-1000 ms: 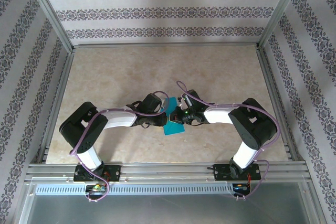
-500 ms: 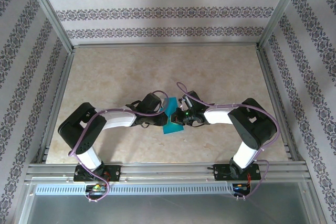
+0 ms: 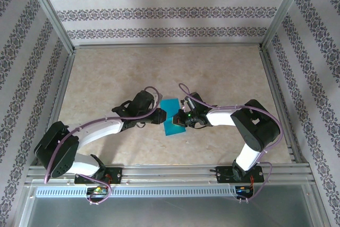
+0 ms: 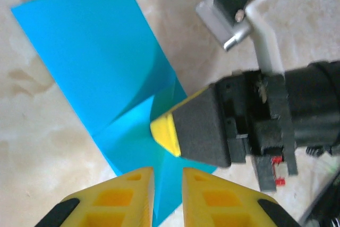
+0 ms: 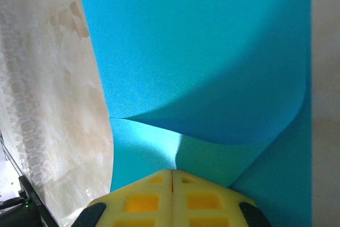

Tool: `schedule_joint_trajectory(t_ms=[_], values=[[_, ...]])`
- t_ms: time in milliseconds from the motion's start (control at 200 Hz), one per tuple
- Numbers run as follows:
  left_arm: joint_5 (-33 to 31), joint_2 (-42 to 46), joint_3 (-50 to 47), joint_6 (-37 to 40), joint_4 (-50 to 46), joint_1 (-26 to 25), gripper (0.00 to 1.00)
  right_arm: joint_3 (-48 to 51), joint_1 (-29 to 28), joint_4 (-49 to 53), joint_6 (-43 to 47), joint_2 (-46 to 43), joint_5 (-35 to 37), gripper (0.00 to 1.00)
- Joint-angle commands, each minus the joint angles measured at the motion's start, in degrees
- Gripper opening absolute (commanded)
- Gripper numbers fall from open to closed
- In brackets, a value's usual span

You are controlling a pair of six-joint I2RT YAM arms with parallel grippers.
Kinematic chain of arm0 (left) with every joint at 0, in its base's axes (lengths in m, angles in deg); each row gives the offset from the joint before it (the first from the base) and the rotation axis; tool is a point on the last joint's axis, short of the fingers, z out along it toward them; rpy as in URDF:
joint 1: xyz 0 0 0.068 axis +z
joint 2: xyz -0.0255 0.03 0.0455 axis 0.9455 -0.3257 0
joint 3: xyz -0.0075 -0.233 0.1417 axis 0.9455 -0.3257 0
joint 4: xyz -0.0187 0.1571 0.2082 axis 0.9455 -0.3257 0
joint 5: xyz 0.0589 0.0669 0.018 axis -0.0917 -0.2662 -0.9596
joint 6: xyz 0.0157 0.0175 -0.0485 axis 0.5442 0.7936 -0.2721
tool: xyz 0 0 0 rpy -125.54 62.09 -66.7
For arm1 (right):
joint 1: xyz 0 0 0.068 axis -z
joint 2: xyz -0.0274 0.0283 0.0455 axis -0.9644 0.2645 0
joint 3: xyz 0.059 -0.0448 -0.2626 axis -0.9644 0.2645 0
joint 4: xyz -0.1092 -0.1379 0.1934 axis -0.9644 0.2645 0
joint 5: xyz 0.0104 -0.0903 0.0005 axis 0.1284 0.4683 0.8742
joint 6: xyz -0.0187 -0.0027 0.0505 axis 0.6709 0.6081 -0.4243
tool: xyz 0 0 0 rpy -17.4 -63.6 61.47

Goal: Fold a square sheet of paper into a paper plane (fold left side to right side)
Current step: Fold the triangle a second time at the center of the table.

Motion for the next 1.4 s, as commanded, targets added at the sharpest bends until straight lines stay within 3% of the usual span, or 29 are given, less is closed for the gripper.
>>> schedule_joint_trajectory(t_ms=[0,435,1394], values=[[6.26,-0.45,-2.26,-5.25,1.50,-0.28,0.20,0.99,-0.48,0.91,1.48,1.17,1.07,0.00],[9.71,-11.04,-0.45,-9.62,7.47,-4.13,0.13,0.90,-0.50,1.35,1.66,1.65,0.80,0.00],[7.79,-15.79,-1.40,-8.73,7.30,-4.19,0.12,0.55,-0.52,2.84,2.41,2.00,0.75,0.00]])
